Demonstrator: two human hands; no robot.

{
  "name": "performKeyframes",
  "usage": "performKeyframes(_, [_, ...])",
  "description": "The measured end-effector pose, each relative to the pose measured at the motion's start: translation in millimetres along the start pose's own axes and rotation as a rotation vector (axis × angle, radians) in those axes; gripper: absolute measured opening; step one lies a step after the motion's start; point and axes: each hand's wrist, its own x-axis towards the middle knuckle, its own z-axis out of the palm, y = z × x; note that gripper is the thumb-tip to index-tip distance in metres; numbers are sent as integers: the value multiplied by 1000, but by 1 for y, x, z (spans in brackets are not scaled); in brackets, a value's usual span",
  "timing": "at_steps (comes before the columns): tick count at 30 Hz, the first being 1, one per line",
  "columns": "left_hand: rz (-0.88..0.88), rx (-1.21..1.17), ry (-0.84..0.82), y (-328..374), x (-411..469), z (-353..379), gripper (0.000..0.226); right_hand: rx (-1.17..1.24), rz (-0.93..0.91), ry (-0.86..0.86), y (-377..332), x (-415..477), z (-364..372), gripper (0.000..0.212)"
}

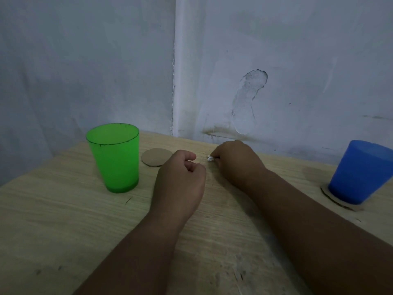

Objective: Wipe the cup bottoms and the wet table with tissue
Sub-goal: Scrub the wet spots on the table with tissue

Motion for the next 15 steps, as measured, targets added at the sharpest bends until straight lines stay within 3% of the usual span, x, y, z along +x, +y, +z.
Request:
performKeyframes(3, [-2, -5, 14, 1, 0, 0, 24, -113, -46, -37, -8, -1, 1, 26])
performKeyframes(6, [-13, -35, 29, 2, 0, -1, 23, 29, -41, -51, -1, -1, -11, 21])
performKeyframes(8, [-21, -56, 37, 2, 0, -1, 22, 191, 42, 38, 9, 5, -17, 20])
performKeyframes(11, [-28, -80, 32, 1, 0, -1, 23, 190, 179, 182, 20, 23, -8, 21])
performKeyframes(15, [-27, -76, 34, 1, 0, 0, 23, 98, 168, 76, 9, 37, 14, 24])
